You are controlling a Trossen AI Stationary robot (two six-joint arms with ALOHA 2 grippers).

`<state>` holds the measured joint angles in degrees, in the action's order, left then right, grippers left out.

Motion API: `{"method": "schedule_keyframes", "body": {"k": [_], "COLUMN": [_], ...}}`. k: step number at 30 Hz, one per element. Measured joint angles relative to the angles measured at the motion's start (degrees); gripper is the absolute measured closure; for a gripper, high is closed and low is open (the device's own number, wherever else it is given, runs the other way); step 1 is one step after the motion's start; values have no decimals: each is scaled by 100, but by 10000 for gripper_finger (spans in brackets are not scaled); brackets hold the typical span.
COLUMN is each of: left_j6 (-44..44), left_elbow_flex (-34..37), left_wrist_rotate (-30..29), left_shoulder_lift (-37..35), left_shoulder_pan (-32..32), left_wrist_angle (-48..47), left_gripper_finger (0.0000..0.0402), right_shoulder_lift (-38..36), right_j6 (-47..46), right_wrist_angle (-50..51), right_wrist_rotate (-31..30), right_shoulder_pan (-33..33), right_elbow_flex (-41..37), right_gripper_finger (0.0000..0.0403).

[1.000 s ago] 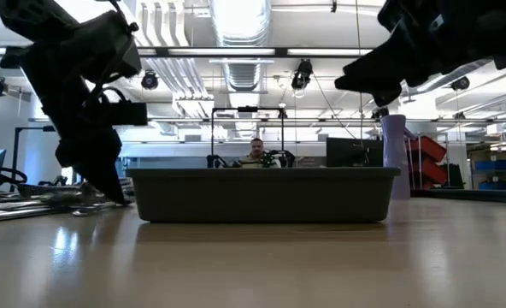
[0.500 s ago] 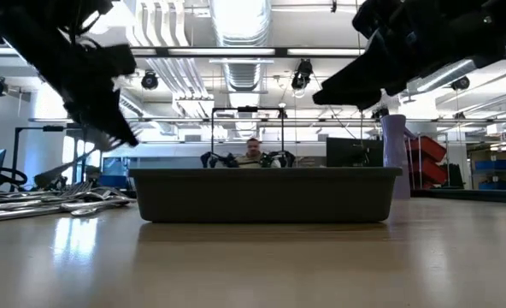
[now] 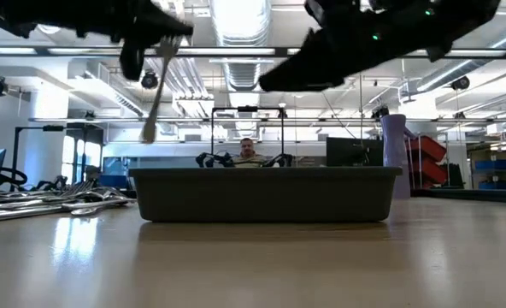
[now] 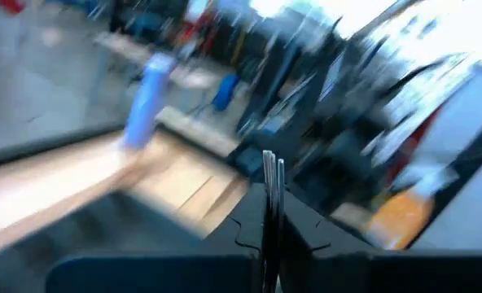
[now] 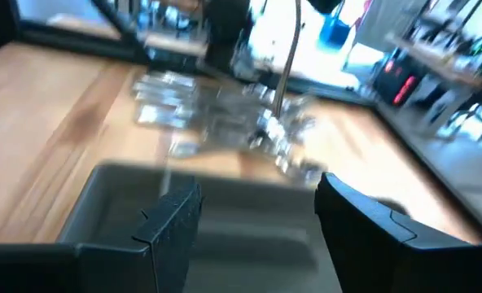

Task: Sort silverware
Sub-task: Put the fork into the middle right compartment of the silverware tray

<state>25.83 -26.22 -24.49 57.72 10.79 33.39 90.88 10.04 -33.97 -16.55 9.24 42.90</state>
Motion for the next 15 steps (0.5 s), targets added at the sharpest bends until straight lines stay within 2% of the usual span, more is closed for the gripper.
{"method": "schedule_keyframes", "body": {"k": [2, 7, 11, 15], "left_j6": [-31, -258, -523, -727], "left_elbow_flex": [14, 2, -59, -119], "left_wrist_rotate": [168, 1018, 1617, 1807], "left_shoulder_lift": [139, 648, 960, 1158], "left_shoulder_pan": [9, 42, 78, 96], "left_wrist_angle": [413, 1585, 2153, 2184], "left_gripper_finger": [402, 402, 402, 402], "right_shoulder_lift": [274, 757, 1017, 1100], "right_j6": [143, 521, 565, 615], "right_wrist_angle": [-416, -1062, -1082, -578], "right_wrist_rotate": [24, 213, 732, 806], "right_shoulder_pan": [-64, -165, -235, -243], "right_elbow_flex": [248, 688, 1208, 1669], "right_gripper_finger": [186, 199, 206, 215]}}
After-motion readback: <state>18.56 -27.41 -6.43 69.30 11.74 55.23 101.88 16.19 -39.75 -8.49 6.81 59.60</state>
